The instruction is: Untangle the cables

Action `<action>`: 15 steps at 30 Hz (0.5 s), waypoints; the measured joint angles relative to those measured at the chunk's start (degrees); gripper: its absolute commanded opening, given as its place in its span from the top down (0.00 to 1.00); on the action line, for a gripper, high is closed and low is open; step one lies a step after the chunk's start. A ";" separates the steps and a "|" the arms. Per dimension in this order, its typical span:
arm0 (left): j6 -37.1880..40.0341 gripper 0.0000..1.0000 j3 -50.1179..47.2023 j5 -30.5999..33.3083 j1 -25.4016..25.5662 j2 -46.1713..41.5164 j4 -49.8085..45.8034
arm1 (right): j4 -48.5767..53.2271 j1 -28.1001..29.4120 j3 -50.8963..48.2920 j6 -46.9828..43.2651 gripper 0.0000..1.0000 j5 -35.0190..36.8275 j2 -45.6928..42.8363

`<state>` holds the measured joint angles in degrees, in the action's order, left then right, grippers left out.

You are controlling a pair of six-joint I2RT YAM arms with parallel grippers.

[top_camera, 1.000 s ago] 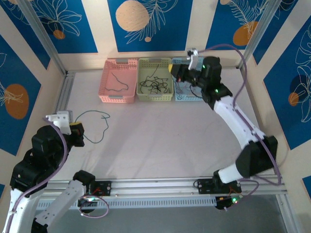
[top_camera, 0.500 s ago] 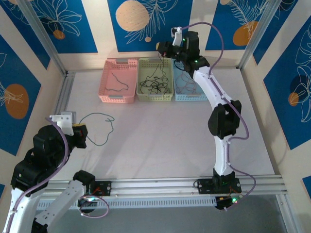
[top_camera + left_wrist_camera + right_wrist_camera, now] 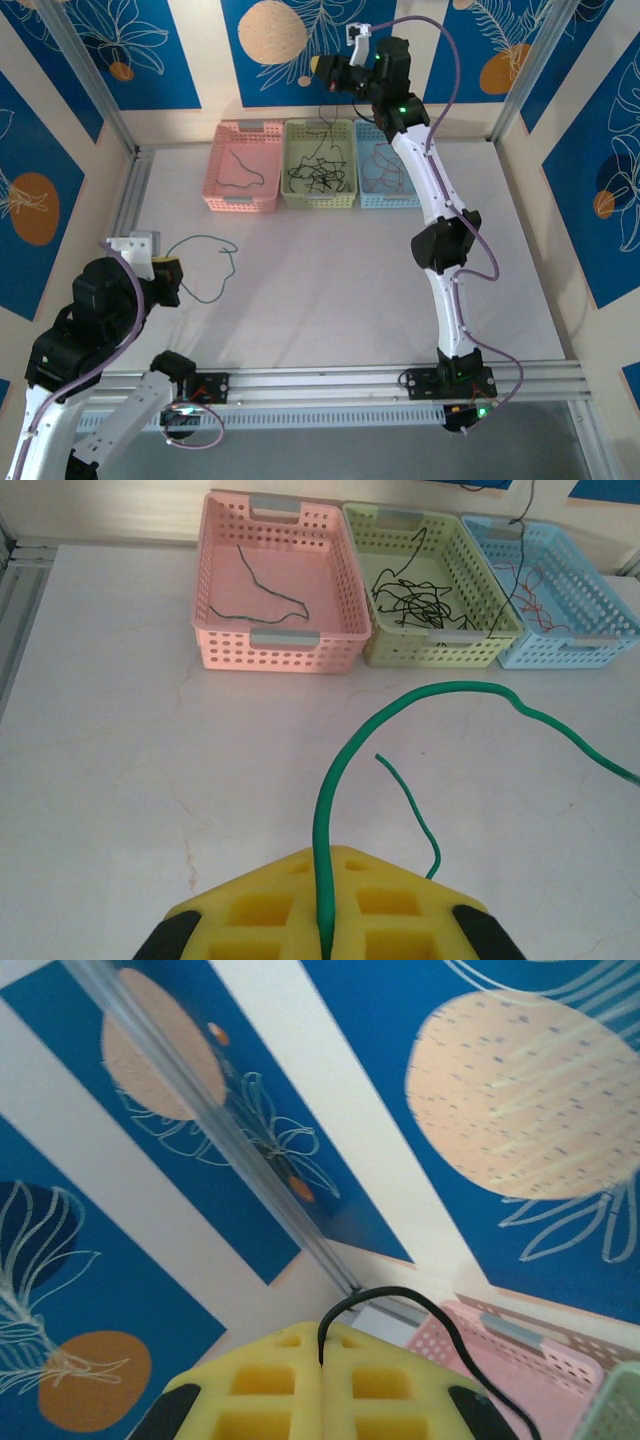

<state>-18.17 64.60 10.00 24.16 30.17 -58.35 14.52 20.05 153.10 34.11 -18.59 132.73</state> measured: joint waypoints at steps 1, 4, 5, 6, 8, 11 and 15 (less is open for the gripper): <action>0.00 1.00 -0.02 -0.02 0.02 0.00 0.02 | -0.24 0.26 -0.50 -0.02 1.00 -0.17 -0.72; 0.00 1.00 -0.07 -0.17 0.02 0.00 0.00 | -0.66 1.03 -2.91 0.02 1.00 -0.76 -3.39; 0.02 1.00 -0.07 -0.17 0.02 0.00 0.00 | -0.94 1.18 -3.58 0.04 1.00 -0.94 -4.24; 0.00 1.00 -0.07 -0.20 0.02 0.00 0.02 | -1.25 1.38 -4.15 0.07 1.00 -1.01 -5.03; 0.02 1.00 -0.07 -0.37 0.02 0.00 0.02 | -1.53 1.60 -4.68 0.28 1.00 -1.18 -6.12; 0.02 1.00 -0.07 -0.57 0.00 0.07 0.00 | -1.57 1.60 -4.74 1.01 1.00 -1.60 -7.15; 0.02 1.00 -0.07 -0.57 0.02 0.07 0.00 | -0.90 1.84 -7.30 1.40 1.00 -2.91 -9.66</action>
<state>-18.15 64.53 9.43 24.18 30.24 -58.35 13.63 21.89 145.80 35.51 -21.50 123.07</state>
